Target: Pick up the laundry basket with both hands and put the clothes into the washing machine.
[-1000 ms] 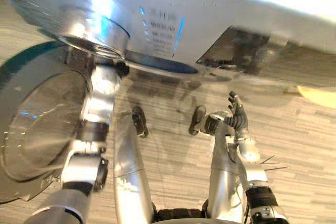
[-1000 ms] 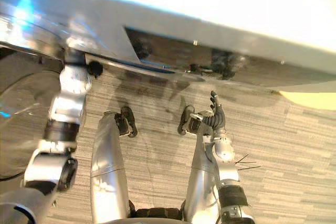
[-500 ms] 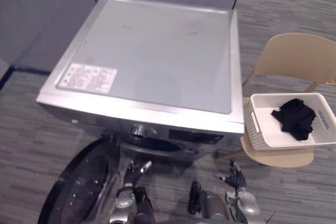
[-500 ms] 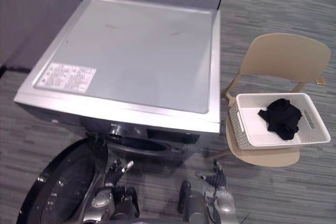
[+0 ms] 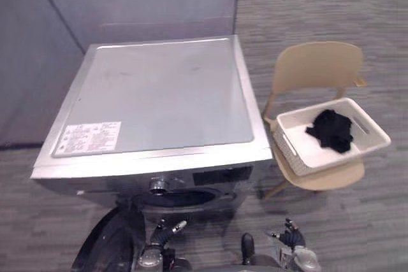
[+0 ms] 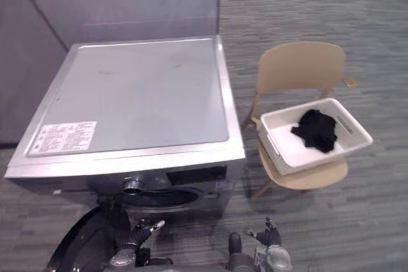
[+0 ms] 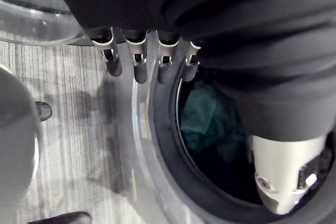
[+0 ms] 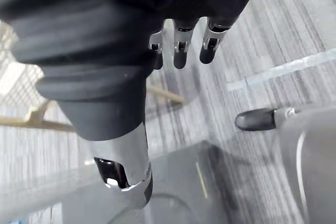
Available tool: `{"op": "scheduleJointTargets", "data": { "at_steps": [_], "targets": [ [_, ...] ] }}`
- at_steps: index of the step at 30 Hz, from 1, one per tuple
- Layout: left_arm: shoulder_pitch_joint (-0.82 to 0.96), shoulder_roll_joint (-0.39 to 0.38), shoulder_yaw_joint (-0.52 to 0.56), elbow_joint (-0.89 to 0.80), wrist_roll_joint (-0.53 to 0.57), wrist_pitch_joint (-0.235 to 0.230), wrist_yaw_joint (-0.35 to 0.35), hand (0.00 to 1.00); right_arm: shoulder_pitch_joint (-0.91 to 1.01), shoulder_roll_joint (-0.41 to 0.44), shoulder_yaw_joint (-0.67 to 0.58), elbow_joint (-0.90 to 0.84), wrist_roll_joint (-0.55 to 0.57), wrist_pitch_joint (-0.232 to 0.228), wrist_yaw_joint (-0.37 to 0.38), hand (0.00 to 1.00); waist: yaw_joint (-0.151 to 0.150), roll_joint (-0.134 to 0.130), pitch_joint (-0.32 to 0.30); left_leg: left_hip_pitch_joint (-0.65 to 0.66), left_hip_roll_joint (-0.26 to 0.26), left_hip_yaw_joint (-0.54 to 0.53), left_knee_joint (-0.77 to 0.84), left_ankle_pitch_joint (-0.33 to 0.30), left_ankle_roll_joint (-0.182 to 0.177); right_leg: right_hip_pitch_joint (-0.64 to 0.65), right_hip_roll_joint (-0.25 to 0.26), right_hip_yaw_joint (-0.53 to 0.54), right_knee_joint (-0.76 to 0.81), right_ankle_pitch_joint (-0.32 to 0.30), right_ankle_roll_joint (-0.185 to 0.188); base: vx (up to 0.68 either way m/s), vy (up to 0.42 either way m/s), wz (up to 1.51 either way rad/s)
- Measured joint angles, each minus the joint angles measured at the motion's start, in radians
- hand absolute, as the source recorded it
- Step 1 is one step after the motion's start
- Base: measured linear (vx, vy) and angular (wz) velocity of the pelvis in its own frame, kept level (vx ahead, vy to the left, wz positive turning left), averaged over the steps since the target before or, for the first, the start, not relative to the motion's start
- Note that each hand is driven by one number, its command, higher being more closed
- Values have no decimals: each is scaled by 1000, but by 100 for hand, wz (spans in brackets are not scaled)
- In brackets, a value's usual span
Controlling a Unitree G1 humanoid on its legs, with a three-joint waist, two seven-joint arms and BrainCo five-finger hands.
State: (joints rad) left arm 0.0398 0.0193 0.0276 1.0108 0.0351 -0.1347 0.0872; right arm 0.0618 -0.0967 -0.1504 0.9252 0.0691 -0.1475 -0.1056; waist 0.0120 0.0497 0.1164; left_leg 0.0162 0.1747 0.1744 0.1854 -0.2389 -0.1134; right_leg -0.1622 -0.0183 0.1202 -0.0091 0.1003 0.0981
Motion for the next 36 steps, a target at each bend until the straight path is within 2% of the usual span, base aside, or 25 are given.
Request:
{"op": "scheduleJointTargets", "data": {
  "at_steps": [1,2,3,4,5,7,8,9,10,11,12,13,14,16,17,18,21,23,24,26,27,28,30,34,36],
  "targets": [
    [-27,15,-15,13,6,4,1,0,-34,8,6,-8,1,1,-2,0,-3,-30,19,-6,-23,95,8,-15,15,-52,0,98,5,26,7,-244,126,-208],
    [-35,21,-23,13,7,5,0,0,-41,12,11,-10,2,1,-2,0,-8,-43,27,-2,-30,135,14,-19,18,-66,0,123,4,36,2,-262,93,-217],
    [-51,39,-26,13,10,5,0,0,-59,17,21,-10,1,2,-4,0,-21,-62,40,-2,-29,225,27,-26,28,-96,-6,107,-12,29,-35,-141,18,-204],
    [-62,49,-23,15,13,5,1,0,-70,17,33,-8,1,5,-7,0,-23,-40,50,4,10,330,35,-25,28,-155,-7,-49,57,4,-95,-80,8,-212],
    [-63,54,-23,14,16,5,1,0,-76,17,38,-8,1,7,-6,0,-24,-39,51,15,24,372,33,-24,28,-184,-10,-142,116,-10,-116,76,10,-235],
    [-55,74,-24,16,16,7,0,0,-71,20,73,-11,0,6,-5,0,-31,-55,46,85,13,526,39,-26,11,-183,-65,-567,269,-104,-254,137,31,-232],
    [-57,74,-25,15,16,7,0,0,-72,18,76,-7,-1,6,-4,0,-34,-53,48,97,21,549,53,-28,7,-175,-69,-628,271,-97,-298,116,-30,-221],
    [-55,80,-20,13,16,7,-1,0,-81,19,96,-8,-1,4,-4,0,-35,-60,44,106,29,604,92,-24,3,-172,-56,-766,261,-84,-398,102,-70,-235],
    [-49,89,-14,15,16,7,-1,0,-97,21,116,-8,-1,1,0,0,-33,-70,47,109,35,648,149,-42,-3,-151,-52,-851,233,-104,-404,124,-118,-269],
    [-46,92,-13,12,16,6,-1,0,-109,18,119,-6,-1,1,0,0,-36,-59,53,137,13,663,102,-60,-10,-133,-37,-872,228,-184,-364,121,-90,-298],
    [-48,70,-17,1,16,-1,-1,0,-118,-9,109,-11,-1,2,0,0,-37,9,43,182,31,715,9,-97,-27,-139,-70,-973,365,-293,-262,211,-60,-237],
    [-66,77,-16,3,16,0,-1,0,-115,-6,98,-7,-1,2,0,0,-52,0,58,210,13,742,21,-112,-59,-157,-141,-942,507,-322,-244,285,-48,-187],
    [-72,81,-15,-1,16,-2,0,0,-108,-3,95,-6,-1,5,2,0,-55,-12,64,218,20,754,64,-120,-63,-159,-145,-932,529,-347,-236,360,-117,-108],
    [-89,81,-17,8,16,-5,-1,0,-68,3,93,-3,-1,6,2,0,-54,-10,64,165,147,694,368,-131,-52,-135,-78,-872,499,-357,-219,268,-164,-90],
    [-87,70,-17,7,17,-7,-1,0,-71,8,102,13,-1,6,2,0,-51,-7,66,91,224,589,579,-133,-10,-102,-22,-839,442,-339,-225,175,-149,-117],
    [-77,53,-18,14,17,-6,-4,0,-85,2,116,43,-2,5,1,0,-47,-13,71,-21,222,414,736,-149,3,-57,20,-795,379,-327,-216,159,-133,-121],
    [-62,18,-29,15,16,-8,-20,0,-89,7,111,74,-1,4,2,0,-38,-26,91,-188,106,163,690,-149,3,65,39,-741,268,-298,-191,150,-41,-64],
    [-62,20,-38,-4,15,-11,-20,0,-84,8,109,73,-1,3,2,0,-23,-28,102,-245,74,142,575,-145,11,106,39,-729,224,-290,-177,172,17,-11],
    [-60,26,-37,-27,15,-19,-19,0,-93,11,110,71,-1,3,2,0,-6,-26,106,-300,21,121,356,-111,19,146,40,-725,162,-275,-150,200,43,-3],
    [-56,27,-38,-39,15,-25,-18,0,-99,13,117,72,-1,2,1,0,23,-34,105,-306,-23,88,258,-5,44,169,39,-713,122,-263,-131,277,80,-19],
    [-52,29,-37,-38,15,-25,-17,0,-115,16,123,72,-1,1,0,0,39,-27,102,-301,-53,53,253,17,79,184,33,-698,129,-278,-107,255,86,-19],
    [-51,32,-37,-37,15,-25,-17,0,-123,19,123,72,-2,1,0,0,39,-27,103,-300,-59,45,252,16,83,184,27,-696,143,-290,-92,368,158,-3],
    [-52,38,-39,-20,14,-21,-14,0,-144,31,123,72,-4,1,1,0,34,-38,109,-234,-96,37,223,16,126,153,-66,-691,383,-334,-30,440,206,13],
    [-46,42,-69,-27,14,-13,-11,0,-142,39,132,70,-12,1,2,0,28,-65,108,-62,-174,-48,149,-6,176,15,-277,-641,938,-288,-69,444,117,59],
    [-50,40,-77,-35,13,-7,1,0,-149,37,134,68,-12,-1,2,0,25,-51,112,-22,-170,-138,117,-6,176,-14,-255,-628,926,-365,-66,527,-8,116]
  ]
}}
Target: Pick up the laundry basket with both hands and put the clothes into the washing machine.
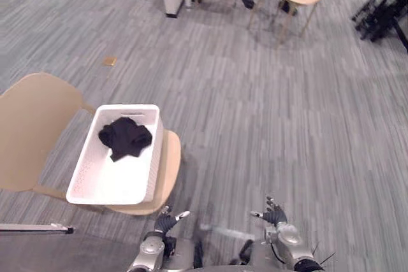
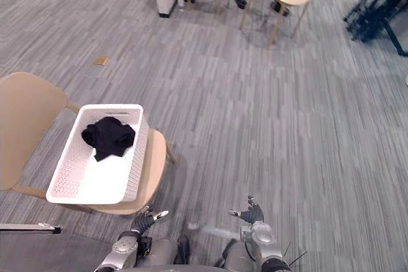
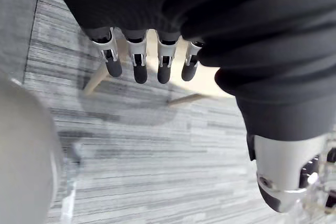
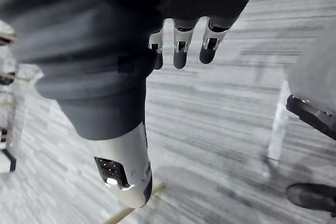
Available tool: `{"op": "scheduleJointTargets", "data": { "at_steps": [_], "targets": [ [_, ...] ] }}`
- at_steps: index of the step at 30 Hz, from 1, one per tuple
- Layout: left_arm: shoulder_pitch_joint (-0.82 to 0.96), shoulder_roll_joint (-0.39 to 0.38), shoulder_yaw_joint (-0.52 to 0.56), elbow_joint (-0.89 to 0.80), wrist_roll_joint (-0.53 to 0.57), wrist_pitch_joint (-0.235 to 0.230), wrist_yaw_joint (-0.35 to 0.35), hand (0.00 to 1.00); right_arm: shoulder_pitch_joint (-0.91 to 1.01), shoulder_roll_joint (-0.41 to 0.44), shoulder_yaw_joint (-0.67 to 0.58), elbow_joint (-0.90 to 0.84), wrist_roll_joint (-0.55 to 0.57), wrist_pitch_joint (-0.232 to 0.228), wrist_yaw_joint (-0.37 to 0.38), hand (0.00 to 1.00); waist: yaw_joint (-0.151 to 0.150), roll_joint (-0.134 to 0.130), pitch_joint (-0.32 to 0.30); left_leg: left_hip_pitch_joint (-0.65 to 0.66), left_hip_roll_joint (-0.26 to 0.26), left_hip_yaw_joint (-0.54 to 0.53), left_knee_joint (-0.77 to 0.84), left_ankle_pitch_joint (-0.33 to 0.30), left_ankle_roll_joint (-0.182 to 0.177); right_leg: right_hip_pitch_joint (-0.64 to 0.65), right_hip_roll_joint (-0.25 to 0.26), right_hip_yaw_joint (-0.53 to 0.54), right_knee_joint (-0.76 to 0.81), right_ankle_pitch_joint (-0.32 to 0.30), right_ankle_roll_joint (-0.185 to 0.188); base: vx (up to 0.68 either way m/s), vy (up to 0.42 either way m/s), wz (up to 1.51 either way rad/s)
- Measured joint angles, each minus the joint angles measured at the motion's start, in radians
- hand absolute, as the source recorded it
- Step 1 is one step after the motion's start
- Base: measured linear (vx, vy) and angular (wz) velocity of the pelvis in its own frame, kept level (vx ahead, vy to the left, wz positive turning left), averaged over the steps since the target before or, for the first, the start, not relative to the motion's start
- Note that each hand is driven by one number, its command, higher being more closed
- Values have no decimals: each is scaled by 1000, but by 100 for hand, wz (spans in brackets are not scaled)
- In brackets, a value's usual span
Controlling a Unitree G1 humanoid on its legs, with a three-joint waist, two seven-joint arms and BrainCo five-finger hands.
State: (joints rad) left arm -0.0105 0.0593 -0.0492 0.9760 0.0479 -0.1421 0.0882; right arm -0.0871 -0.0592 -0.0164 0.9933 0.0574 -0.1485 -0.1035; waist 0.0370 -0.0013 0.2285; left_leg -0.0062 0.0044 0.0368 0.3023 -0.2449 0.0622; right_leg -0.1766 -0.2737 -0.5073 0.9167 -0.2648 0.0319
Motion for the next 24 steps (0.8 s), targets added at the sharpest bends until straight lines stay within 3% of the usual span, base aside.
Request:
{"op": "scheduleJointTargets", "data": {
  "at_steps": [2,3,4,5,6,7,8,10,11,14,16,18,20,21,24],
  "targets": [
    [-9,-1,7,-4,-8,2,8,0,-2,-11,16,-5,0,-1,0,0,4,35,11,21,31,-109,-16,1,-1,-48,96,74,-160,-35,6,376,-110,135],
    [-16,-7,13,-7,-10,1,10,0,-3,-25,31,-25,0,-2,0,0,3,55,13,19,49,-194,-14,2,-4,-90,163,182,-286,-35,15,277,-149,122],
    [-20,-11,12,-7,-10,1,12,0,3,-31,32,-35,0,-2,0,0,4,59,12,11,49,-232,-8,5,-11,-115,190,259,-347,-22,34,425,-289,237],
    [-32,-18,10,-5,-10,1,23,0,32,-36,30,-45,-2,-3,-11,0,-3,42,4,-7,10,-350,34,4,-83,-93,206,467,-633,135,70,372,-289,226],
    [-32,-16,9,-7,-10,1,23,0,50,-29,27,-46,-2,-3,-14,0,-1,21,-4,-7,-12,-382,53,-13,-110,-72,177,489,-715,251,86,396,-337,244],
    [-34,-21,16,-1,-11,1,25,0,65,-26,30,-40,-2,-1,-20,0,9,16,-6,-5,-22,-409,73,-48,-162,-57,146,458,-715,289,78,384,-365,178],
    [-16,-54,20,-8,-17,0,36,0,52,-44,32,-30,-2,-1,-26,0,20,63,-34,-55,24,-439,82,-32,-204,-33,168,365,-727,281,61,432,-403,155],
    [-8,-67,17,-1,-17,0,38,0,43,-46,33,-41,-2,-5,-26,0,21,75,-42,-54,50,-437,46,1,-215,35,176,281,-795,270,50,331,-306,144],
    [-9,-70,10,6,-17,0,38,0,42,-46,28,-48,-2,-11,-26,0,28,72,-42,-54,71,-386,17,35,-224,79,176,220,-824,270,49,194,-186,144],
    [-6,-68,-29,8,-17,0,39,0,45,-47,12,-49,-2,-23,-29,0,32,61,-44,-65,102,-185,-16,86,-204,127,152,126,-844,268,47,122,-87,116],
    [-1,-66,-66,8,-17,0,41,0,46,-45,-8,-69,-2,-24,-34,0,28,49,-51,-89,126,126,-44,102,-160,145,121,39,-853,263,43,72,46,112],
    [-6,-59,-69,8,-17,1,43,0,46,-43,-22,-81,-2,-25,-51,0,30,31,-52,-106,131,292,-38,100,-124,159,98,-9,-856,257,52,13,121,82],
    [-1,-37,-68,4,-18,-1,45,0,52,-19,-20,-118,-15,-23,-67,0,35,9,-58,-103,116,289,-41,88,-105,180,89,-24,-869,258,55,5,132,47],
    [4,-17,-68,6,-19,-1,45,0,53,0,-20,-155,-38,-24,-72,0,32,-7,-65,-98,99,284,-41,80,-92,178,65,-36,-838,242,76,18,168,28],
    [11,-8,-69,8,-19,-1,46,0,59,-9,-25,-201,-80,-25,-78,0,27,-14,-63,-65,68,279,-38,32,-47,125,-26,-37,-594,178,103,9,202,26]
  ]
}}
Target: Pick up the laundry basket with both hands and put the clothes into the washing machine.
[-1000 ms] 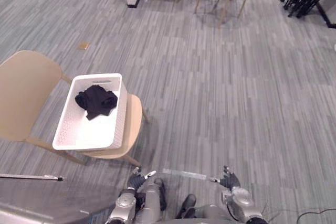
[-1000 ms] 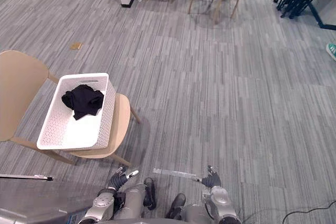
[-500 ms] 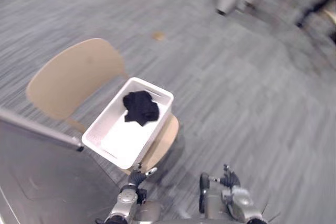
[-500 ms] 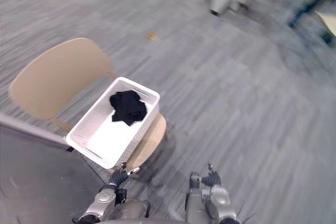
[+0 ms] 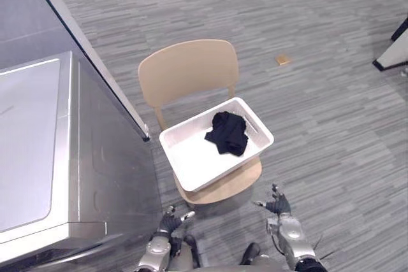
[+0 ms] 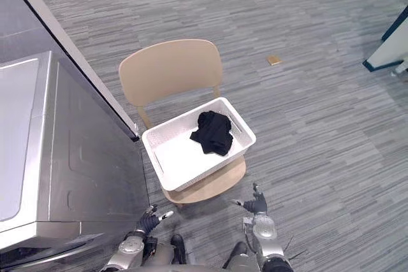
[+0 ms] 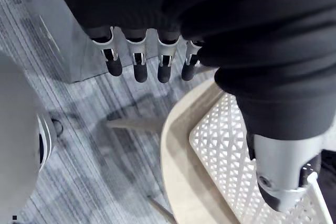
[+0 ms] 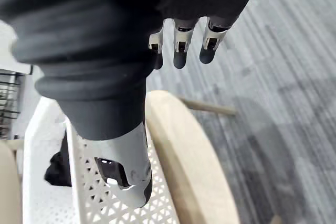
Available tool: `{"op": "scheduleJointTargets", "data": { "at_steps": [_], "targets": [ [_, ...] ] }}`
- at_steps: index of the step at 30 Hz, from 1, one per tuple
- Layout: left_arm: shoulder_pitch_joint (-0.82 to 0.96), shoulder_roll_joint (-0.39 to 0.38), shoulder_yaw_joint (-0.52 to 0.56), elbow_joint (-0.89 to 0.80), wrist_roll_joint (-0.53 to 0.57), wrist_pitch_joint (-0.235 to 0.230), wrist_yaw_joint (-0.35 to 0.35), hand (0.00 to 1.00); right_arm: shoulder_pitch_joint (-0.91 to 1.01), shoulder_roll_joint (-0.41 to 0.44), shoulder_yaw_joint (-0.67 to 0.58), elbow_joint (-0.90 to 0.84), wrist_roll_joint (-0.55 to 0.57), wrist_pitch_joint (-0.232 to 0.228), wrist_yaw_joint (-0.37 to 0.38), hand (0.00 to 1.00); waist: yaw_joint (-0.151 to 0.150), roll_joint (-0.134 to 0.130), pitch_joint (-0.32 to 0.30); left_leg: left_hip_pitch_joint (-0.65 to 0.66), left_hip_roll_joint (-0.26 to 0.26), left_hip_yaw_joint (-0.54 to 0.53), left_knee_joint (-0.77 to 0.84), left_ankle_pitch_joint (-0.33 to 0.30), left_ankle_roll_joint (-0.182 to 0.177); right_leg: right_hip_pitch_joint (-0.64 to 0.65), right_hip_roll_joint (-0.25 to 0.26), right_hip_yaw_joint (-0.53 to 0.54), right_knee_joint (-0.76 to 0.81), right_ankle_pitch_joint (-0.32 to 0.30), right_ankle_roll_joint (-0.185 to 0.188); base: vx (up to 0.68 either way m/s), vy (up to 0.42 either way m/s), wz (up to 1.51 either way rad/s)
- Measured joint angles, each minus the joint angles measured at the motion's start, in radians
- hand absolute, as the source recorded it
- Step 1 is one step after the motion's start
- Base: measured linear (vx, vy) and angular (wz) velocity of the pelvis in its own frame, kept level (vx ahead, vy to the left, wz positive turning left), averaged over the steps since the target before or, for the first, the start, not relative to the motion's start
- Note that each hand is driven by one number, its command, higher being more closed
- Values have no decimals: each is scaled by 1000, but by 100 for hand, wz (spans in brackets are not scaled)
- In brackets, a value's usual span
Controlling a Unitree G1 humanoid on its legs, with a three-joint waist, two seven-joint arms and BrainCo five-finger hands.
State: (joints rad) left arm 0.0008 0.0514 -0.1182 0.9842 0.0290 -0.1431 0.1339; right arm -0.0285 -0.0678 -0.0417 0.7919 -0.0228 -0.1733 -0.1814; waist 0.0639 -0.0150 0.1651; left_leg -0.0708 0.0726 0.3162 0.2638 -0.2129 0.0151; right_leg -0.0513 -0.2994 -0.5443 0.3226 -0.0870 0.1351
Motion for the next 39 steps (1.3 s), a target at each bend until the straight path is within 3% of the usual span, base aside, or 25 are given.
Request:
{"op": "scheduleJointTargets", "data": {
  "at_steps": [2,3,4,7,8,10,11,13,18,20,23,28,30,35,39],
  "targets": [
    [0,11,-3,3,0,-1,-1,0,24,-1,3,-61,-9,7,-16,0,-2,-15,3,21,-29,-28,-1,-21,15,-85,-84,51,247,-3,-56,-12,190,40],
    [5,19,-7,4,0,0,-1,0,51,3,10,-111,-12,8,-18,0,-21,-29,4,36,-44,-59,-1,-25,22,-142,-92,139,357,-16,-85,30,121,73],
    [21,36,-5,4,0,0,0,0,81,6,14,-172,-30,8,-18,0,-42,-24,4,39,-46,-97,0,-27,25,-165,-56,226,375,-65,-53,74,81,89],
    [31,54,3,4,0,-1,1,0,121,-3,8,-297,-74,7,-30,0,-52,-39,-5,40,-47,-145,1,-20,22,-174,30,352,244,-104,-22,107,-22,77],
    [31,57,3,3,0,-2,0,0,129,-12,6,-364,-102,7,-33,0,-51,-41,-7,33,-50,-178,10,-13,10,-171,68,409,122,-95,-11,139,-84,74],
    [34,56,3,3,1,-6,-3,0,156,-18,-1,-471,-167,10,-33,0,-52,-61,-19,12,-66,-214,18,-8,-4,-162,87,436,-12,-15,-3,145,-136,84],
    [30,49,5,3,1,-13,-2,0,160,-39,-4,-547,-225,24,-32,0,-49,-36,-20,5,-54,-249,13,-1,-31,-149,98,420,-38,28,-19,182,-193,54],
    [52,38,14,-2,1,-22,-4,0,150,-50,-2,-627,-295,30,-28,0,-46,-7,-28,6,-24,-258,-23,7,-44,-134,130,400,-90,40,-32,163,-177,18],
    [56,32,43,-4,3,-31,-28,0,110,-78,-80,-679,-363,45,-28,0,-50,-4,-28,14,10,-305,-93,45,-102,-72,166,318,-192,64,-50,107,-124,29],
    [59,34,47,-5,4,-32,-30,0,75,-108,-85,-639,-362,54,-32,0,-48,-4,-28,9,9,-327,-93,51,-104,-53,167,296,-218,72,-49,59,-27,39],
    [60,38,49,-8,4,-36,-45,0,-65,-153,-80,-443,-350,66,-33,0,-46,0,-21,-33,-7,-362,-91,80,-111,-49,156,249,-252,96,-50,-7,2,47],
    [52,39,77,-54,1,-43,-45,0,-301,-217,-110,-77,-308,99,-42,0,-10,48,67,-126,-22,-443,-93,137,-115,-83,143,155,-247,111,-66,-97,-4,61],
    [36,39,92,-71,0,-43,-40,0,-381,-225,-118,19,-300,112,-61,0,9,59,107,-153,-22,-451,-102,163,-122,-115,141,150,-235,114,-71,-153,-8,24],
    [1,41,92,-82,-30,-64,-20,0,-589,-280,-116,180,-270,119,-79,0,9,91,200,-229,-19,-447,-135,197,-100,-225,139,166,-196,124,-86,-189,-3,-2],
    [-36,38,90,-79,-68,-63,4,0,-718,-324,-117,287,-263,146,-88,0,15,92,245,-264,-20,-435,-195,241,-103,-306,129,185,-165,129,-92,-187,5,-6]
  ]
}}
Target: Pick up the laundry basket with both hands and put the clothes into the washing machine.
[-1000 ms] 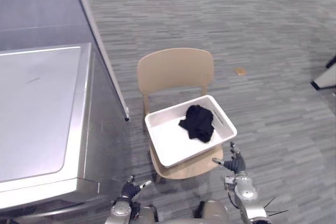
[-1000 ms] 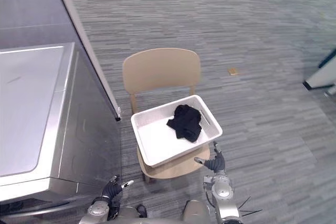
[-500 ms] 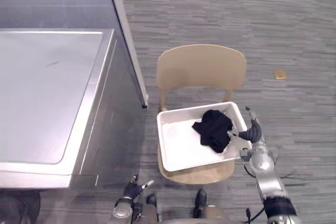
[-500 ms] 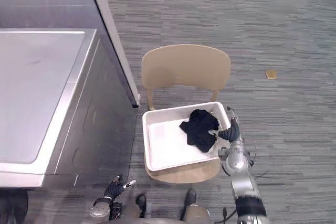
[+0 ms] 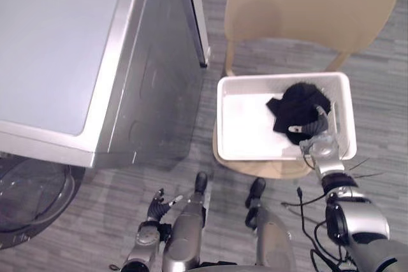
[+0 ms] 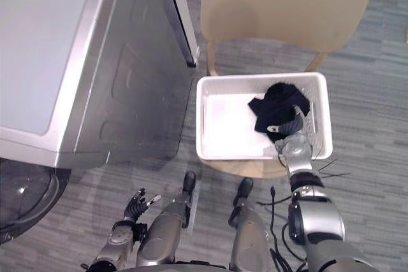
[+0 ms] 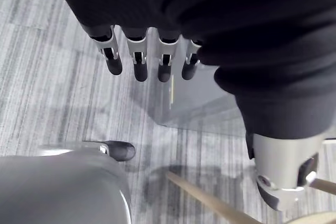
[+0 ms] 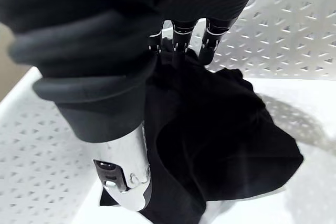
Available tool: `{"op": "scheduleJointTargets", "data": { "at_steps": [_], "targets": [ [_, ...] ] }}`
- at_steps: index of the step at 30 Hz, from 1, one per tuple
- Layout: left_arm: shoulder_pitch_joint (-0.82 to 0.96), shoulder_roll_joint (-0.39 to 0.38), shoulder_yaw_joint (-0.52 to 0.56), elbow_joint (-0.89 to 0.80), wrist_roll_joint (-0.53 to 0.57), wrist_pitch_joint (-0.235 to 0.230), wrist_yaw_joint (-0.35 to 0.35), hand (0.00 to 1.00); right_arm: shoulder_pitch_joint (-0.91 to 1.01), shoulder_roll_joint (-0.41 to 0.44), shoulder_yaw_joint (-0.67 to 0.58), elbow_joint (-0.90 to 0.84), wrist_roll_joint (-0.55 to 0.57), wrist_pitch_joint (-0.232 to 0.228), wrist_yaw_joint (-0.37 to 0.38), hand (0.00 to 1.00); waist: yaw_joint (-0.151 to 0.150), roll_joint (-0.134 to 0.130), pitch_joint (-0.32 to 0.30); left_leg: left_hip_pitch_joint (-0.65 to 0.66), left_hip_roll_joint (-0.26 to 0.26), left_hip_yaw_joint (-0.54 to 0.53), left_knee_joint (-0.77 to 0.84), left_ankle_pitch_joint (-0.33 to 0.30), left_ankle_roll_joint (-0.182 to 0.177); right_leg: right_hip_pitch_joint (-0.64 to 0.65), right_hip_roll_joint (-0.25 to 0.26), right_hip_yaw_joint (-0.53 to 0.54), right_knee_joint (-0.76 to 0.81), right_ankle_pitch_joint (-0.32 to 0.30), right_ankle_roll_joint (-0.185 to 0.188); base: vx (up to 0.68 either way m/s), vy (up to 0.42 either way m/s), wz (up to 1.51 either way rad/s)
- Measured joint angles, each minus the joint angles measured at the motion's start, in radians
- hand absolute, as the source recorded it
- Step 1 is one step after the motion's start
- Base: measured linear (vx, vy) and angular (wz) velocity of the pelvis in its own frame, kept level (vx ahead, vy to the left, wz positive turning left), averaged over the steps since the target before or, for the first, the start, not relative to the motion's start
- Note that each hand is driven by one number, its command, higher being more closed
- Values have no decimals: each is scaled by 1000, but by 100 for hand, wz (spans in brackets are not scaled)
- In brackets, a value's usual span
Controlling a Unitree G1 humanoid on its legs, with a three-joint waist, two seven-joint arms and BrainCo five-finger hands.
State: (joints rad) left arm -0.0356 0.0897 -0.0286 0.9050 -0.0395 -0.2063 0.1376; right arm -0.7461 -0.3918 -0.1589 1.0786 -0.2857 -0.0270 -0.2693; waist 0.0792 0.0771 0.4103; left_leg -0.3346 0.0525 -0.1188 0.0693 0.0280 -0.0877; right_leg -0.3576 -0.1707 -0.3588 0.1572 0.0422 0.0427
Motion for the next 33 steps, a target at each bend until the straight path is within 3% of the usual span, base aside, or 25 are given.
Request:
{"op": "scheduleJointTargets", "data": {
  "at_steps": [1,7,10,11,14,18,21,25,30,33],
  "targets": [
    [-13,-6,-1,3,-10,0,1,0,-48,-12,-5,44,0,7,-10,0,15,5,5,-16,0,4,-11,13,1,-26,0,6,2,9,-6,-89,-11,-11],
    [-74,-53,-42,5,-77,-4,41,0,-198,-61,-104,138,1,53,-64,0,29,31,29,-79,-2,-5,-81,82,1,-130,-9,6,26,19,-10,-57,-33,2],
    [-100,-72,-50,-4,-86,-10,42,0,-220,-92,-83,153,30,41,-72,0,45,38,33,-106,-6,-14,-98,101,1,-171,-16,7,44,19,-11,-5,-53,1],
    [-101,-75,-50,-9,-86,-12,42,0,-226,-95,-67,153,39,36,-72,100,45,38,34,-111,-8,-15,-98,102,2,-178,-18,7,49,18,-11,-5,-33,8],
    [-126,-91,-57,-14,-86,-19,37,0,-238,-123,59,141,132,4,-59,100,43,45,37,-128,-20,-19,-98,104,3,-200,-27,10,60,17,-10,-16,-24,3],
    [-154,-85,-57,-14,-86,-24,22,0,-239,-154,179,94,336,-49,16,100,46,45,37,-136,-22,-25,-98,104,3,-209,-28,9,66,15,-8,-24,-41,2],
    [-163,-87,-59,-12,-86,-22,14,0,-240,-101,219,67,405,-67,77,100,51,48,38,-132,-19,-35,-97,108,-3,-203,-20,4,66,12,-13,-18,-81,1],
    [-173,-88,-71,-13,-85,-19,14,0,-222,-30,244,5,423,-61,81,100,67,70,49,-100,-15,-58,-97,111,-6,-158,-12,-8,60,11,-15,-6,-77,12],
    [-168,-77,-69,-34,-83,-15,17,0,-69,9,245,-390,418,-83,50,100,63,67,49,-35,-6,-97,-104,111,-6,-47,-3,-45,15,11,-14,-5,-53,27],
    [-139,-46,-63,-37,-73,-15,18,0,79,106,248,-647,400,-113,42,100,41,40,28,16,0,-96,-132,110,-6,2,3,-45,-14,11,-8,3,-35,2]
  ]
}}
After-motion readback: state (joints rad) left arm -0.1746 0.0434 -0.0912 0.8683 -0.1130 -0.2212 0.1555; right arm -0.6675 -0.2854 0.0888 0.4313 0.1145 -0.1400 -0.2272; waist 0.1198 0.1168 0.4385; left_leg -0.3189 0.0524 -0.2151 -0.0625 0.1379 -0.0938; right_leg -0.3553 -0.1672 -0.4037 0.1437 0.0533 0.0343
